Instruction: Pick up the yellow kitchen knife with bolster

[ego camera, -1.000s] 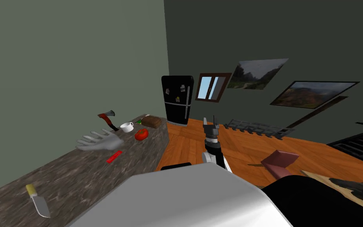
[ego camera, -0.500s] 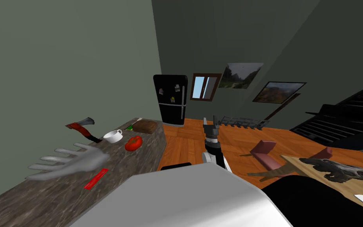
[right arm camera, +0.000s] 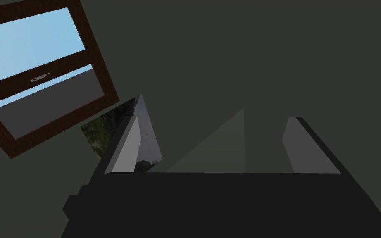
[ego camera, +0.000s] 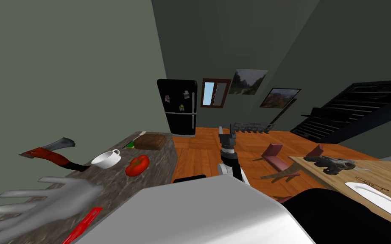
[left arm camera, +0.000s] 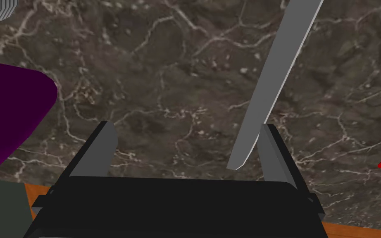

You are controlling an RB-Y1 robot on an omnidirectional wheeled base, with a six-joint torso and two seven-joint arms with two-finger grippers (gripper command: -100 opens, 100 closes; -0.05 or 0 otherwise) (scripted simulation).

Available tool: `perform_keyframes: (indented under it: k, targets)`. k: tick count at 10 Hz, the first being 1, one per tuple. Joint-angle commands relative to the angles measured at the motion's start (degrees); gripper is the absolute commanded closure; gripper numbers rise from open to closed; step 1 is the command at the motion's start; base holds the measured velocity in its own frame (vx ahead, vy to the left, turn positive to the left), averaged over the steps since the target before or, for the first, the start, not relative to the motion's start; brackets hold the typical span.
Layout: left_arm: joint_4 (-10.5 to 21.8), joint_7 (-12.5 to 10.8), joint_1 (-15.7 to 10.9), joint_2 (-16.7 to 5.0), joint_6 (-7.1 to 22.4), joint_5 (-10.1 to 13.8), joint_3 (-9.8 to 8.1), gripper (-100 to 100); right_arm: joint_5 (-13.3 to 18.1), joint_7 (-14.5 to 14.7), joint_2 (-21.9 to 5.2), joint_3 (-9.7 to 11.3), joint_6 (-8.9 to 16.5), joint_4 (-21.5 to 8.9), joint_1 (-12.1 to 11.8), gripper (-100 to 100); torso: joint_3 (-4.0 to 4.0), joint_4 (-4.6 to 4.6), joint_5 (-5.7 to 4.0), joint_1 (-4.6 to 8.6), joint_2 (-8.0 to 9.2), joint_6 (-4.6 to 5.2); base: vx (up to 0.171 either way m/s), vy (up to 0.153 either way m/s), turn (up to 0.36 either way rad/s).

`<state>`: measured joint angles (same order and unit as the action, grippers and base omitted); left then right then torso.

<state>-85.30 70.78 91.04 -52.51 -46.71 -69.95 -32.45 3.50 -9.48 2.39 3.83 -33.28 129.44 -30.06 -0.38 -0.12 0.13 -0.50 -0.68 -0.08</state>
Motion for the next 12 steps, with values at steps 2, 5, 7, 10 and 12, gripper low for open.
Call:
perform_keyframes:
  k: [2,5,7,10,12]
  targets:
    - [1.3,3.4,-0.6,-0.3,0.2,-2.4,0.81,-100,0.0,0.0,0.0,0.0,0.0,0.0,0.0,0,0.03,0.01,-0.01,0.13,0.05,-0.06,0.07,0.094,-0.132]
    - [2.4,6.6,-1.9,-0.3,0.6,-5.3,2.68,-100,0.0,0.0,0.0,0.0,0.0,0.0,0.0,0,0.02,0.01,-0.03,0.15,0.04,-0.05,0.076,0.105,-0.188]
    - [2.3,6.3,-1.7,-0.3,0.5,-4.9,2.38,0,0.0,0.0,0.0,0.0,0.0,0.0,0.0,0,0.1,0.04,-0.07,0.37,0.19,-0.09,0.016,0.031,-0.015]
    - [4.0,6.0,-5.4,0.5,2.9,-6.1,6.27,-100,0.0,0.0,0.0,0.0,0.0,0.0,0.0,0,0.27,0.11,-0.12,0.56,0.46,-0.1,-0.033,0.018,-0.045]
    - [3.6,6.1,-4.6,0.4,2.5,-5.8,5.48,100,0.0,0.0,0.0,0.0,0.0,0.0,0.0,0,0.27,0.11,-0.14,0.6,0.46,-0.11,-0.01,0.005,-0.004]
